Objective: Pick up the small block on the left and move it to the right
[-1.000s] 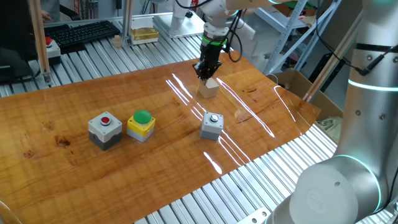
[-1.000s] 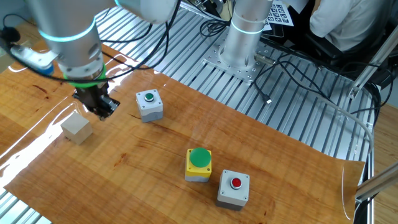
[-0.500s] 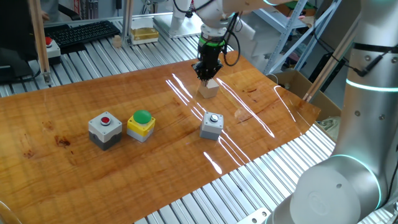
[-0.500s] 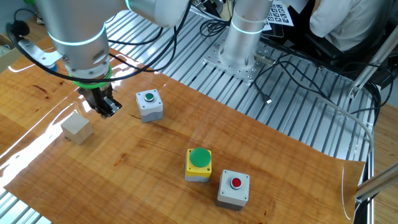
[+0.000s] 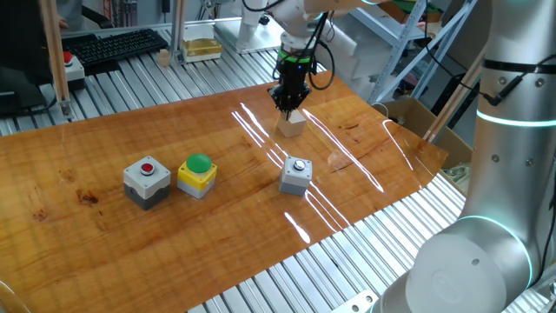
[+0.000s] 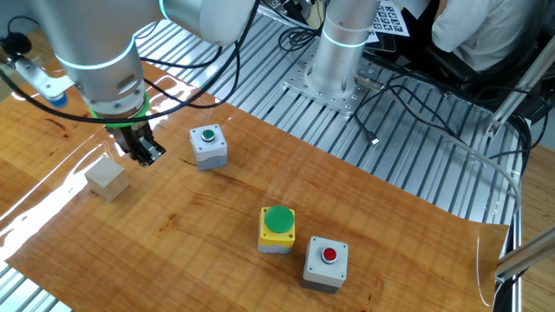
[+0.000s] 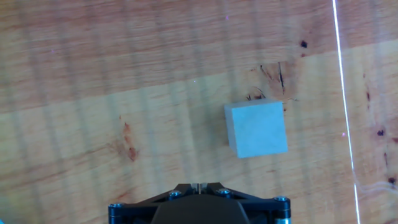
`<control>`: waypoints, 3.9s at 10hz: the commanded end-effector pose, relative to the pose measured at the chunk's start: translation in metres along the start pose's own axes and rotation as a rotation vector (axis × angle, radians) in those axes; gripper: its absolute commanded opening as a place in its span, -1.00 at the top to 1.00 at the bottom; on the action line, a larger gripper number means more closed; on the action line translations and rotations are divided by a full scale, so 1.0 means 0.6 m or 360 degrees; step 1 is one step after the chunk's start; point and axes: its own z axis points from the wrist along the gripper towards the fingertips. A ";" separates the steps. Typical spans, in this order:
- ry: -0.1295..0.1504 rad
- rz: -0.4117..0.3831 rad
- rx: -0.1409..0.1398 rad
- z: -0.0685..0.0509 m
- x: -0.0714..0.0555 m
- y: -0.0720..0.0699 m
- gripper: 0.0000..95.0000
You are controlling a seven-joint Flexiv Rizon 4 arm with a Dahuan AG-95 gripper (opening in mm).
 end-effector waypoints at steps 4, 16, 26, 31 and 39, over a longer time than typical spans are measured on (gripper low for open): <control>-0.0108 -0.0115 0.0071 0.014 -0.024 -0.044 -0.60; -0.0151 -0.0137 -0.0014 0.056 -0.076 -0.125 -0.60; -0.0167 -0.0076 -0.0082 0.099 -0.091 -0.115 -0.60; -0.0208 -0.0097 -0.0080 0.113 -0.094 -0.112 1.00; -0.0195 -0.0107 -0.0062 0.104 -0.093 -0.105 1.00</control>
